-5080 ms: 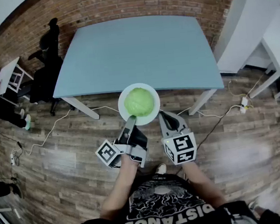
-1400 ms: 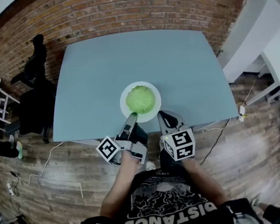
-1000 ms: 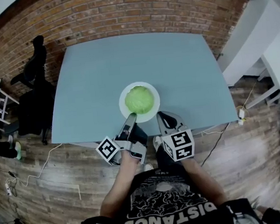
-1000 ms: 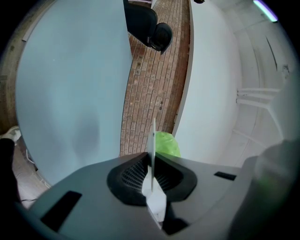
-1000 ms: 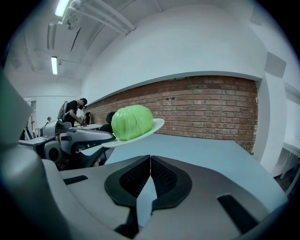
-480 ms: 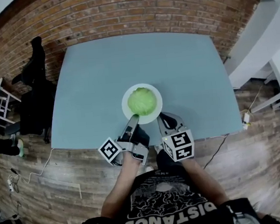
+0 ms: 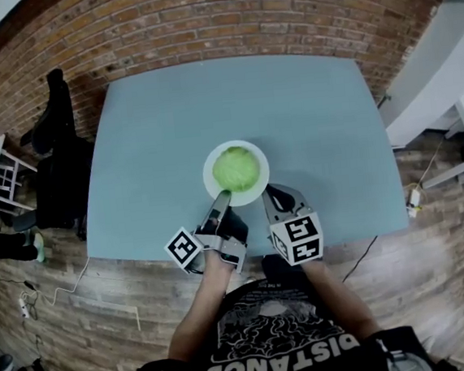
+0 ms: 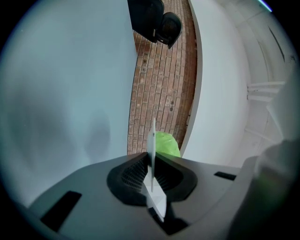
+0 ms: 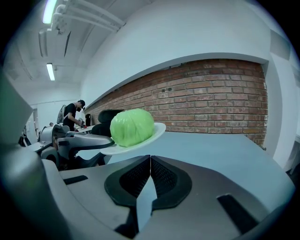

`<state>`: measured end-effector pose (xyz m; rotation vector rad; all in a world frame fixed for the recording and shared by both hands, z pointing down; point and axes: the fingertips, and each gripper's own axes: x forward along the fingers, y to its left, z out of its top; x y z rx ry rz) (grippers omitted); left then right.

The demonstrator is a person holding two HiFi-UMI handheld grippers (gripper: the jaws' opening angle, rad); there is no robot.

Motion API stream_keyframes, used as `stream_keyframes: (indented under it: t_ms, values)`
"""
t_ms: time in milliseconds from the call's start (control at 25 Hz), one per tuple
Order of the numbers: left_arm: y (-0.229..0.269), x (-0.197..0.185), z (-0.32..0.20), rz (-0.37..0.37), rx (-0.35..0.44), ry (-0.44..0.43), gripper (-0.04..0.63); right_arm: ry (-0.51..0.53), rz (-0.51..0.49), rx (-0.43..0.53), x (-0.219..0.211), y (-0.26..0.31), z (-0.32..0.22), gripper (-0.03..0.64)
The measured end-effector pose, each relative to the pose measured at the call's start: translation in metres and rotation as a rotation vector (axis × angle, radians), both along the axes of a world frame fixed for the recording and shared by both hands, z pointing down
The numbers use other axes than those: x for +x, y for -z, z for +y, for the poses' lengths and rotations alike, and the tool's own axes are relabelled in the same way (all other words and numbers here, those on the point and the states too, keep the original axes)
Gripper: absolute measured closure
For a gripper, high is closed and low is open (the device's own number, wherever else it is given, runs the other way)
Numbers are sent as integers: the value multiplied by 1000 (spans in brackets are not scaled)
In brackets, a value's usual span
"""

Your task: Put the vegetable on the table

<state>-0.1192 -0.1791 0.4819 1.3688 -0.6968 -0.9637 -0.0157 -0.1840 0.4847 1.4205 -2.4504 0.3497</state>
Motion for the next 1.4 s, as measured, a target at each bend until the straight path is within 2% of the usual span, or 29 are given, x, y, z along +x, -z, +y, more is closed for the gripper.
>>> stream_keyframes:
  t_ms: [200, 760, 1400]
  values:
    - [-10, 1, -18, -8, -15, 10, 569, 11, -7, -6, 0, -3, -17, 607]
    - [-37, 8, -53, -46, -70, 7, 569, -40, -20, -16, 22, -14, -53, 607]
    - [-82, 28, -73, -113, -154, -52, 569, -38, -32, -27, 26, -22, -68, 607]
